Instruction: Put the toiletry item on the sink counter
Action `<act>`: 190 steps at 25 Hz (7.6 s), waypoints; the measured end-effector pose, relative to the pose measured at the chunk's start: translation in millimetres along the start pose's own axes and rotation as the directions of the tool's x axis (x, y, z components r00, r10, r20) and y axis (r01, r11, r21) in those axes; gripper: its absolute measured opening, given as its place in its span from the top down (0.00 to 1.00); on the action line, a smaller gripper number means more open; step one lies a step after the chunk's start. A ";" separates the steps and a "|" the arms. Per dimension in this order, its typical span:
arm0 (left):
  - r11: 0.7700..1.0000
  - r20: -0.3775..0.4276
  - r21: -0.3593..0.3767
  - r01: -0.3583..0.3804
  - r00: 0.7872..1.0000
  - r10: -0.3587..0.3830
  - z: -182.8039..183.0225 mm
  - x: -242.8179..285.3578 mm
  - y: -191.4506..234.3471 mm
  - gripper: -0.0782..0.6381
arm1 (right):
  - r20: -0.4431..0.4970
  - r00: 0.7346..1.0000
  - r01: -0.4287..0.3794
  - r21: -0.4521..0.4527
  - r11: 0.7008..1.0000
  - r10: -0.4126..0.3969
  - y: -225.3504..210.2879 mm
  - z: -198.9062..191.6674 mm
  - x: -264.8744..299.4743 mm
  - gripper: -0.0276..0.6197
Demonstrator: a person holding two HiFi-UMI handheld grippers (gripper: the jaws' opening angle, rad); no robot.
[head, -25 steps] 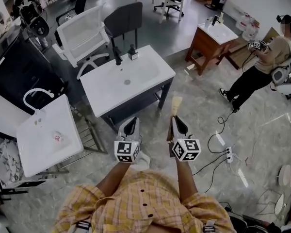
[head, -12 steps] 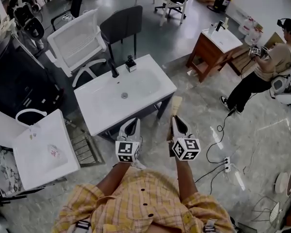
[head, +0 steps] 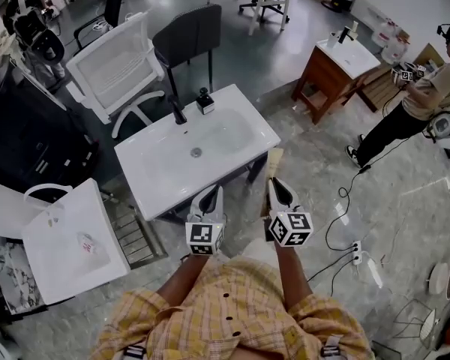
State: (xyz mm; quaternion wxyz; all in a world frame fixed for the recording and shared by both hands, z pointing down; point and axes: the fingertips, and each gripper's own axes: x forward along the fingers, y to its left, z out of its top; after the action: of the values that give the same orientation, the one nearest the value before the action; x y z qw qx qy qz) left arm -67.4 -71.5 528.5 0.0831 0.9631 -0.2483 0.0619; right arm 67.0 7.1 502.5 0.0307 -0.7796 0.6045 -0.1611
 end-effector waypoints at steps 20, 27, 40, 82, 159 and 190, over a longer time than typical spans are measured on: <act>0.999 0.000 -0.004 -0.044 0.999 0.044 18.2 74.1 9.4 0.89 | -0.033 0.998 -0.062 -0.022 0.998 0.062 -40.4 23.5 76.1 0.91; 0.995 -0.007 -0.003 -0.096 0.995 0.096 28.6 124.7 13.4 0.89 | -0.057 0.992 -0.116 -0.023 0.993 0.115 -74.7 39.6 118.7 0.92; 0.978 -0.021 -0.020 -0.209 0.978 0.208 28.7 201.3 25.8 0.89 | -0.111 0.971 -0.217 -0.030 0.976 0.212 -133.0 52.0 189.3 0.91; 0.900 -0.132 -0.064 -0.432 0.897 0.421 -23.6 240.4 81.8 0.89 | -0.432 0.851 -0.391 -0.144 0.909 0.298 -163.9 -67.1 379.5 0.91; 0.905 -0.047 -0.049 -0.422 0.906 0.420 16.0 210.7 68.8 0.89 | -0.283 0.856 -0.477 -0.108 0.872 0.433 -126.7 1.4 320.2 0.94; 0.925 0.063 -0.021 -0.379 0.923 0.379 59.2 209.8 52.0 0.89 | -0.065 0.867 -0.499 -0.117 0.859 0.495 -94.0 78.9 237.7 0.96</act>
State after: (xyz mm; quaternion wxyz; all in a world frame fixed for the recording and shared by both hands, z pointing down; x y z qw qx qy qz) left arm 94.2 -225.9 510.9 0.0657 0.8981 -0.4327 0.0440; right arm 229.1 -205.8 501.6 0.0104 -0.5949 0.7946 -0.1207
